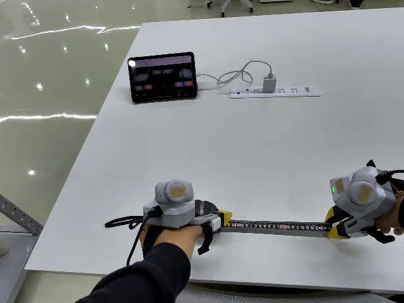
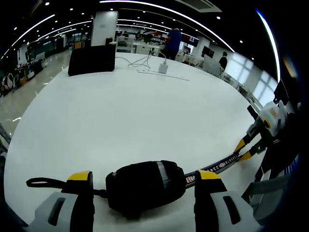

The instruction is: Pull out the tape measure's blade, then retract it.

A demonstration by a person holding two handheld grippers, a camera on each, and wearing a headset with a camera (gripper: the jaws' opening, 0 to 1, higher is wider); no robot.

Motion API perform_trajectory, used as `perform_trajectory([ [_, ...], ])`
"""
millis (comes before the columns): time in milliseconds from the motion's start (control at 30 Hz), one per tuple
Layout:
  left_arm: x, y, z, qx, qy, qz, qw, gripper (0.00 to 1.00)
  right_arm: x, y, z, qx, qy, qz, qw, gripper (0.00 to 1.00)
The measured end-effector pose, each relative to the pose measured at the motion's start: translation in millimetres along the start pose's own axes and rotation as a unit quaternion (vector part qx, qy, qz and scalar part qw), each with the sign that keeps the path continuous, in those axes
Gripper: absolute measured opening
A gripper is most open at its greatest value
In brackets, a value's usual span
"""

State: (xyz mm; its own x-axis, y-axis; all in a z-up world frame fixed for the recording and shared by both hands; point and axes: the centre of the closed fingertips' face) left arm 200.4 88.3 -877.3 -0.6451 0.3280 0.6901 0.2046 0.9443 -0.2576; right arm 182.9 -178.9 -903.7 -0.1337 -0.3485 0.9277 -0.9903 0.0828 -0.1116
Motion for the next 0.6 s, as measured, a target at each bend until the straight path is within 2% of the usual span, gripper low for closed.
perform_trajectory([
  [133,-3.4,-5.1,2.8,-0.001,0.004,0.005,1.0000,0.73,0.9,1.4,-0.4,-0.001,0.004,0.000,1.0000,0.10],
  [167,-5.6,-8.4,6.6,0.012,0.008,0.015,0.9998,0.72,0.5,1.2,-0.8,0.003,0.010,-0.001,0.9999,0.10],
  [233,-5.5,-2.7,7.8,0.009,0.012,0.006,0.9999,0.70,-0.1,1.1,-0.4,0.006,0.020,-0.002,0.9998,0.10],
  [300,-2.9,2.4,5.8,0.020,0.006,-0.001,0.9998,0.65,-0.8,-0.1,1.8,0.008,0.024,-0.002,0.9997,0.10],
  [333,-2.9,0.7,5.6,0.025,0.005,0.005,0.9997,0.65,-1.3,-0.8,2.4,0.006,0.025,-0.002,0.9997,0.10],
  [400,-2.2,2.8,2.9,0.034,-0.001,0.002,0.9994,0.65,-1.5,-1.1,2.1,0.002,0.027,-0.002,0.9996,0.10],
  [600,-1.5,0.4,4.3,0.023,0.006,0.006,0.9997,0.63,-2.7,-2.4,5.3,-0.002,0.027,0.002,0.9996,0.10],
])
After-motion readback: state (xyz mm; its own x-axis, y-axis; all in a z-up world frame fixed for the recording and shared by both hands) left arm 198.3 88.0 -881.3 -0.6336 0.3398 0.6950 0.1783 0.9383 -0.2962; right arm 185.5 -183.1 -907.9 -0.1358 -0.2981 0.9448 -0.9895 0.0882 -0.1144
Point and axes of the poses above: the centre of the closed fingertips' face, and the gripper's own axes: x roughly backward along the fingers, y roughly to its left, z roughly out of its underside, and after that the axes turned 9 degrees about z, right-handed
